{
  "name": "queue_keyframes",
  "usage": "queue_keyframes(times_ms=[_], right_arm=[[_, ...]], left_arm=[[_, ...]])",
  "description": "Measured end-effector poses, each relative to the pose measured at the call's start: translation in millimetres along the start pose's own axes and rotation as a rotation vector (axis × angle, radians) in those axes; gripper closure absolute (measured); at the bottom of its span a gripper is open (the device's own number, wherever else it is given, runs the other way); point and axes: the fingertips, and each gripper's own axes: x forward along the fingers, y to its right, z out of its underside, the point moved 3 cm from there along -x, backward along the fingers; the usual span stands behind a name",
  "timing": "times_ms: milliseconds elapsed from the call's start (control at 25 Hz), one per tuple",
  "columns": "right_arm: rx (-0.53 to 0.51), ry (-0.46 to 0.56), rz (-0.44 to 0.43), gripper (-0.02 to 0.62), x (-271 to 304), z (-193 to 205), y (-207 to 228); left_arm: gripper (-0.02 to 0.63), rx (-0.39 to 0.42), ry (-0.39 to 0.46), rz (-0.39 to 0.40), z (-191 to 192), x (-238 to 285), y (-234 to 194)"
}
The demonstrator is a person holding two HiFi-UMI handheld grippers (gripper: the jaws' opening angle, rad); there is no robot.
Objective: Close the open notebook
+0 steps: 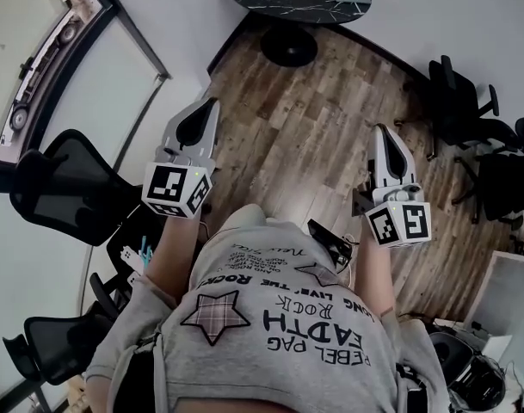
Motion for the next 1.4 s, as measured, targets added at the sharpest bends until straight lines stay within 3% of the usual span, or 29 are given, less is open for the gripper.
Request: queue_keyframes(times_ms=[480, 1400], right_arm=[[0.014, -0.018, -0.007, 0.583, 52, 16, 27], [0.023, -0.005, 0.053, 0.583, 256, 28, 105]], left_arm=[[0.597, -0.021, -0.01, -0.001, 12, 54, -25], [0.597, -0.033, -0.011, 0.046, 16, 246, -147]])
